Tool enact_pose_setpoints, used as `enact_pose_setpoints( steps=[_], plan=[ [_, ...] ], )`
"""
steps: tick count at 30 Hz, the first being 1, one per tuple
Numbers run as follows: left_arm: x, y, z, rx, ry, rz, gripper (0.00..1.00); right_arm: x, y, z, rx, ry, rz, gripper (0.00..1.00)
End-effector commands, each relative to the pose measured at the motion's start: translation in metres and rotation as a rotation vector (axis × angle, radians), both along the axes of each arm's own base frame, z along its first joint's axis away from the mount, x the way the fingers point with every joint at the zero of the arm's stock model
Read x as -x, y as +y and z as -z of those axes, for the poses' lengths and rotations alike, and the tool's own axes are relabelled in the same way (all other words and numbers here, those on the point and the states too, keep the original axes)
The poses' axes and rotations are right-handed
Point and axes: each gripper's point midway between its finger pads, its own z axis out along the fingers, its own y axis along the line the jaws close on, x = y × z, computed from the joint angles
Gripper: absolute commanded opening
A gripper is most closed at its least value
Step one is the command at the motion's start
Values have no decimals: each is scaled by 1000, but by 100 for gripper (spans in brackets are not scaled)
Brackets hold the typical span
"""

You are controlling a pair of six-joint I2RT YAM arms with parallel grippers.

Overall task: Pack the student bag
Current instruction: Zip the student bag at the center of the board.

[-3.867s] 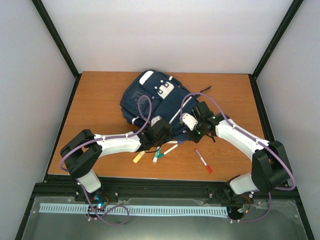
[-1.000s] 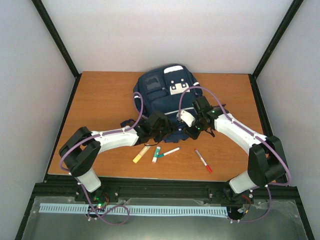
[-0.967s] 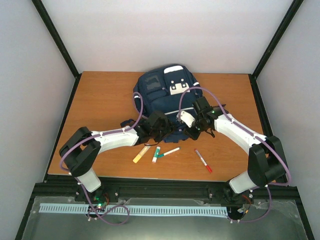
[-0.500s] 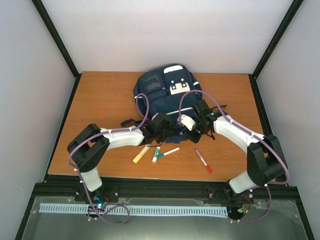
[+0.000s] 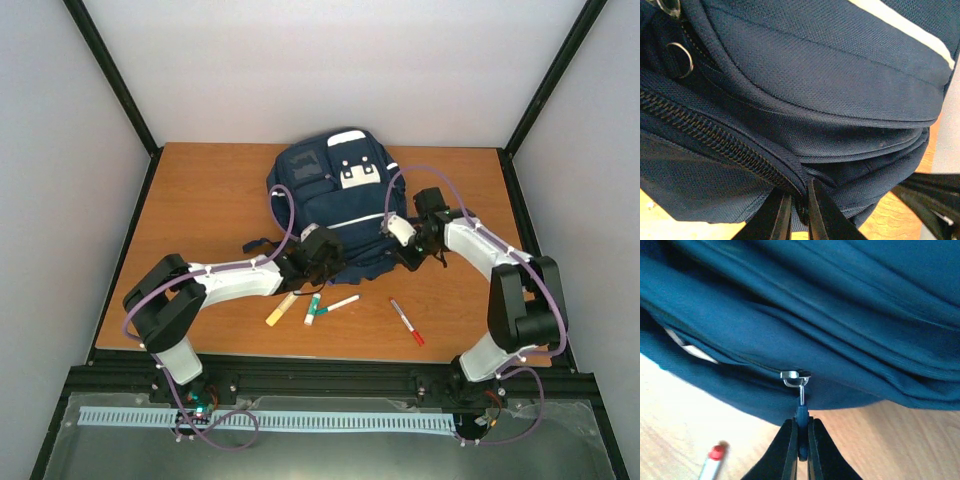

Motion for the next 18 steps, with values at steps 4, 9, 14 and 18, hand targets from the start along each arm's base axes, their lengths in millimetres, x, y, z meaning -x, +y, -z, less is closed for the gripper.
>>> enact_pose_setpoints(
  steps=[4, 9, 14, 18],
  plan=[
    [-4, 13, -10, -32, -57, -25, 7, -44, -59, 11, 102, -22, 109, 3],
    [-1, 15, -8, -41, -53, -21, 7, -72, -77, 23, 112, -18, 155, 3],
    [1, 19, -5, -61, -47, -19, 7, -103, -90, 29, 114, -38, 191, 3],
    [2, 21, -2, -66, -42, -20, 7, -131, -95, 24, 122, -93, 221, 3]
  ],
)
